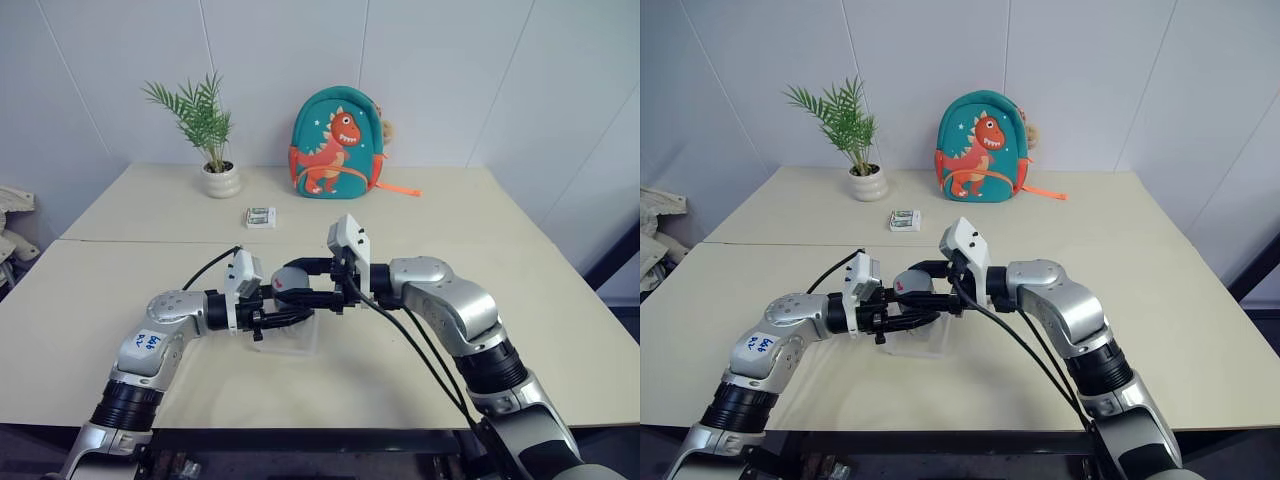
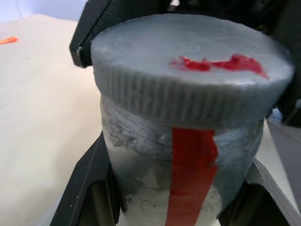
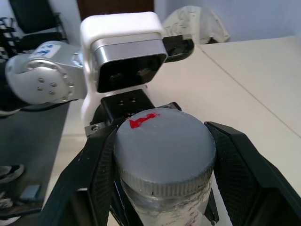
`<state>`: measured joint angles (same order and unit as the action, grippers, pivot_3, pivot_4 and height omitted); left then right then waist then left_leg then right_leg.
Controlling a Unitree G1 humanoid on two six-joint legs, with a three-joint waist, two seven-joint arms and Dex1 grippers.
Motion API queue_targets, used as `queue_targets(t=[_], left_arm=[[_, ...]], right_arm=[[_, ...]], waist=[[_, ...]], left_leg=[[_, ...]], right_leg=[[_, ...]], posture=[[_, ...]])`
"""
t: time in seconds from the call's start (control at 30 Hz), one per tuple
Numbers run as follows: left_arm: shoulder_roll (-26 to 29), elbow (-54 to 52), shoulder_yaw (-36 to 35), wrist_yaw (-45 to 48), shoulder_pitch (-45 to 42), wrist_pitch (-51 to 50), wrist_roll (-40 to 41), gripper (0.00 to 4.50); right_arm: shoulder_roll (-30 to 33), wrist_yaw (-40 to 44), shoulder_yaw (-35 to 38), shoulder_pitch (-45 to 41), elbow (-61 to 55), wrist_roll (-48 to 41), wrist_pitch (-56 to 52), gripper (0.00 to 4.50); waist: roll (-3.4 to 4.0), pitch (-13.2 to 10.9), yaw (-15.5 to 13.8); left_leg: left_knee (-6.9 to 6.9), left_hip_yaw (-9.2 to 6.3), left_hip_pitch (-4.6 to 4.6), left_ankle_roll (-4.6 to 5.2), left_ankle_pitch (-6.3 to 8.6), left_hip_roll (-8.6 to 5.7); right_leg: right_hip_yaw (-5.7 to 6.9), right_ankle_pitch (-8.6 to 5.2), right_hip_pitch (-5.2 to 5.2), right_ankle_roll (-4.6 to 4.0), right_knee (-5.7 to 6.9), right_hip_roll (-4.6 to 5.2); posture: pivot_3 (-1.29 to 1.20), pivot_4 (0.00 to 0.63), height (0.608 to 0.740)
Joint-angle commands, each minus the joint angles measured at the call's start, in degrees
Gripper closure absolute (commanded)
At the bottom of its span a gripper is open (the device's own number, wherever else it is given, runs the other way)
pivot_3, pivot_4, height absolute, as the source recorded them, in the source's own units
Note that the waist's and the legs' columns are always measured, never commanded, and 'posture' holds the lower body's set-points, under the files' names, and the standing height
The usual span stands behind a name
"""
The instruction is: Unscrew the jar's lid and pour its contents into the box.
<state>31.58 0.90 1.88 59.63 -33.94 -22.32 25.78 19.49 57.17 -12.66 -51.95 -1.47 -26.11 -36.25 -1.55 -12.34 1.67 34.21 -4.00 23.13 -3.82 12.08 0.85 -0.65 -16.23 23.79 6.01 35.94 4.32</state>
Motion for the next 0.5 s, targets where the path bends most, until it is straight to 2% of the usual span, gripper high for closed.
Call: queue_targets(t=[0.03,0.13,0.23,0.5], left_arm=[[0.5,-3.2,-0.6,0.8,-0.5,-1.0,1.4,2.51],[1.7,-6.3,-0.8,2.0,0.6,-3.2,3.1,2.51],[4.1,-9.7,-1.3,3.6,2.9,-5.0,4.1,2.51],[5.7,-12.3,-3.1,1.4,5.9,-5.9,4.9,2.51]], right_arm=[[1.3,10.2,1.9,-2.8,0.5,-4.5,2.9,1.95],[2.9,18.6,1.3,-3.7,4.2,-4.7,6.2,1.95],[2.9,23.1,2.1,-5.2,8.9,-4.7,8.7,1.95],[2.0,24.4,2.4,-5.8,13.5,-2.5,13.1,1.95]], waist=[[0.0,0.0,0.0],[0.01,0.0,0.1],[0.01,0.0,0.3],[0.02,0.0,0.0]], left_leg=[[0.0,0.0,0.0,0.0,0.0,0.0],[0.0,0.0,0.0,0.0,0.0,-0.01],[-0.01,0.01,-0.01,0.0,0.0,0.02],[0.03,0.0,-0.02,-0.01,0.0,0.03]], right_leg=[[0.0,0.0,0.0,0.0,0.0,0.0],[0.0,0.0,-0.01,0.0,-0.01,0.0],[0.0,0.0,0.0,0.0,-0.01,-0.03],[-0.02,0.0,-0.01,0.0,0.01,-0.05]], posture=[[0.0,0.15,0.74],[0.0,0.15,0.74],[0.0,0.15,0.74],[0.0,0.15,0.74]])
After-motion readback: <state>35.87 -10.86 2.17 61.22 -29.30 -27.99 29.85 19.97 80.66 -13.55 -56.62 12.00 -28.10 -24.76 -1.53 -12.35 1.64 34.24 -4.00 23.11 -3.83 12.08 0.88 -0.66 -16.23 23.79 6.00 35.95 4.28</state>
